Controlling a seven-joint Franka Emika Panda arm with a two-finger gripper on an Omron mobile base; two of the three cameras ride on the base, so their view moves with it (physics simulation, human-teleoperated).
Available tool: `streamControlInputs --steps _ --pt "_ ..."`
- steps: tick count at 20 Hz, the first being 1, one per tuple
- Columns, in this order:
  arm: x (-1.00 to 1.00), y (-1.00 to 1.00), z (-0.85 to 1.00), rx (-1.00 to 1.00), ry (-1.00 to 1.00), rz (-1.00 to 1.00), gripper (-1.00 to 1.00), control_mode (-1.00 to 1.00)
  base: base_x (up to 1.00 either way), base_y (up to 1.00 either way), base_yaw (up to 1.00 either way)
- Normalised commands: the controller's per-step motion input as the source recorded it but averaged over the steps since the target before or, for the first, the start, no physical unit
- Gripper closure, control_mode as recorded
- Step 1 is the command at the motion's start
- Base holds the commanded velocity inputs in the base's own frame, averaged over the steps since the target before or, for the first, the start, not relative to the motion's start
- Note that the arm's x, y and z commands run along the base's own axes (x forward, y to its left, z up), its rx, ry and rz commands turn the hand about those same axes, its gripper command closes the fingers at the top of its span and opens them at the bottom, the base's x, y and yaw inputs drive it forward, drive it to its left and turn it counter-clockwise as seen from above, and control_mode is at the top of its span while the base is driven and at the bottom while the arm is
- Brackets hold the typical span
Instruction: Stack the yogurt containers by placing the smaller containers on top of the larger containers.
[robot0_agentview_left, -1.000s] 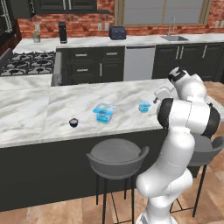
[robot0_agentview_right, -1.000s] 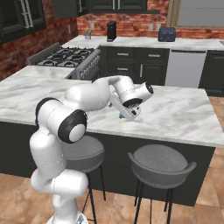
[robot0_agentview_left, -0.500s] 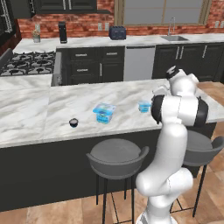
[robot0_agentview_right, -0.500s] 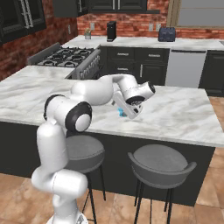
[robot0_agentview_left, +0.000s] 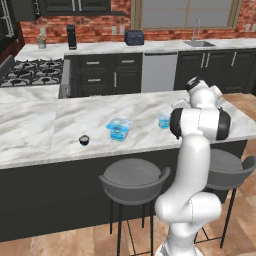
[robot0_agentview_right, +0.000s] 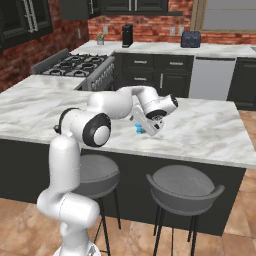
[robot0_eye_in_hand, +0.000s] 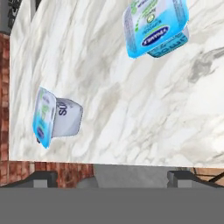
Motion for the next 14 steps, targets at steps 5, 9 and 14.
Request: streamControlInputs --steps 5,9,14 --pt "0.28 0.00 -0.17 0.00 0.00 0.00 -1.00 -1.00 0.00 0.00 0.00" --pt "0.29 0.00 -0.15 0.00 0.00 0.00 -1.00 -1.00 0.00 0.00 0.00" --pt "0.29 0.00 -0.15 0.00 0.00 0.00 -1.00 -1.00 0.00 0.00 0.00"
